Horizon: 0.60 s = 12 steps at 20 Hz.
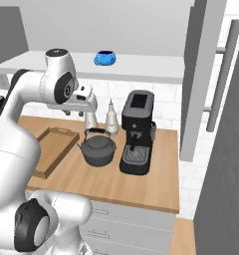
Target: Pick the kettle from the counter and place it on the tray. Then pick the mug from the cabinet and place it on the tray. Then close the cabinet doors.
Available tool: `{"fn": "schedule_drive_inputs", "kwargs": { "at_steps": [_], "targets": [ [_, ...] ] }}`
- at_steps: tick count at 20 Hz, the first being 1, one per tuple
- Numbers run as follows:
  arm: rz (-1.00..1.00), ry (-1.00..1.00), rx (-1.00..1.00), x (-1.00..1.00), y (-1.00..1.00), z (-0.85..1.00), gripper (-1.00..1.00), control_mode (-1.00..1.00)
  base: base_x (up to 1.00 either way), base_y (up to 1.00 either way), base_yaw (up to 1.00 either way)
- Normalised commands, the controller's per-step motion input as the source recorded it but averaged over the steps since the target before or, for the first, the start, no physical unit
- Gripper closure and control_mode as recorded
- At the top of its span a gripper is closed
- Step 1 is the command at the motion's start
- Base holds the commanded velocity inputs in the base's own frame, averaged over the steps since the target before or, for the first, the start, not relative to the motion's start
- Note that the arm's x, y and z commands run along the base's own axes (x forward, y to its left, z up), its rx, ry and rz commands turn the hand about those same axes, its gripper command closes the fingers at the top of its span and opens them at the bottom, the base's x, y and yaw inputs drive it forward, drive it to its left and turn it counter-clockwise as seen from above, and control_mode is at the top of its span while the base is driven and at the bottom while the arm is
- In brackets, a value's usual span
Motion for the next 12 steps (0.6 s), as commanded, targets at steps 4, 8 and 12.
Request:
{"fn": "schedule_drive_inputs", "kwargs": {
  "at_steps": [4, 8, 12],
  "targets": [
    [0.05, 0.01, 0.00, 0.00, -0.03, -0.29, -1.00, -1.00, 0.00, 0.00, 0.00],
    [0.36, 0.01, 0.07, 0.02, -0.01, -0.88, -1.00, -1.00, 0.00, 0.00, 0.00],
    [0.09, 0.06, 0.00, 0.12, 0.01, -0.40, -1.00, -1.00, 0.00, 0.00, 0.00]
  ]
}}
